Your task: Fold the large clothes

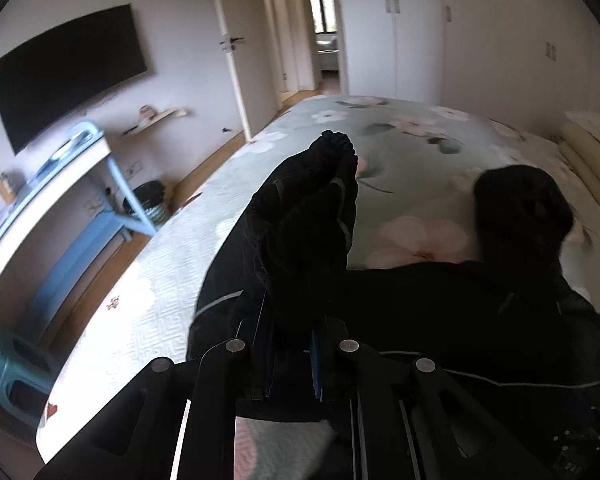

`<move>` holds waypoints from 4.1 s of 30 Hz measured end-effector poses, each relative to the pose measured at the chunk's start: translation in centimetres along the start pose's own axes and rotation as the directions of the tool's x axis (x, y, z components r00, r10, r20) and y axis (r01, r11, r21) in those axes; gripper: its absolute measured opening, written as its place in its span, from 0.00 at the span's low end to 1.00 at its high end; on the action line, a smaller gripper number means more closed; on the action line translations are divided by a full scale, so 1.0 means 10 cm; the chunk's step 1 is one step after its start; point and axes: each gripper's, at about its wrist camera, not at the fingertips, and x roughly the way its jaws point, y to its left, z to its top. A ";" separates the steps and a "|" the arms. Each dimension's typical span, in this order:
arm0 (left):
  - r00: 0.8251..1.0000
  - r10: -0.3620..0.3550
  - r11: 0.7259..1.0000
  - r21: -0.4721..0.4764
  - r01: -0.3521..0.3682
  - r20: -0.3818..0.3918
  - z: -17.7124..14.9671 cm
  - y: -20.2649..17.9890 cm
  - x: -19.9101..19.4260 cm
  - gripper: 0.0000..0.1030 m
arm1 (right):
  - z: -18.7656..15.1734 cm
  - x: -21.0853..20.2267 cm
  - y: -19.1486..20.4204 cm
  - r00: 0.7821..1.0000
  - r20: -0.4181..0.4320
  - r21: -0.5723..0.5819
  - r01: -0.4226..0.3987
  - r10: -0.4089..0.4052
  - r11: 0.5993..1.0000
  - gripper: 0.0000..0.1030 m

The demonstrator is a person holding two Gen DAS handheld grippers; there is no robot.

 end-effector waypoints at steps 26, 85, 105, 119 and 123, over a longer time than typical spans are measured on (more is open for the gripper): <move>0.720 -0.580 0.770 0.033 0.637 -0.380 -1.17 -1.87 0.24 0.23 | -0.54 -0.17 -1.26 1.000 -0.014 0.241 -0.019 0.023 0.970 0.51; 0.806 -0.479 0.826 0.133 0.548 -0.347 -0.54 -1.60 0.81 0.58 | 0.21 -0.11 -1.39 0.994 0.036 0.167 0.094 -0.101 0.981 0.52; 0.806 -0.557 0.800 0.131 0.585 -0.199 0.80 -1.96 1.13 0.58 | 1.40 -0.47 -1.66 0.981 0.193 0.107 -0.040 0.018 0.994 0.47; 0.819 -0.480 0.846 0.080 0.527 -0.316 1.63 -2.87 3.00 0.60 | 2.94 0.84 -2.10 0.986 0.163 0.197 0.014 -0.047 0.980 0.69; 0.809 -0.499 0.845 0.033 0.534 -0.311 1.64 -2.79 3.15 0.06 | 3.02 1.03 -2.16 0.989 0.125 0.195 0.056 -0.082 0.979 0.06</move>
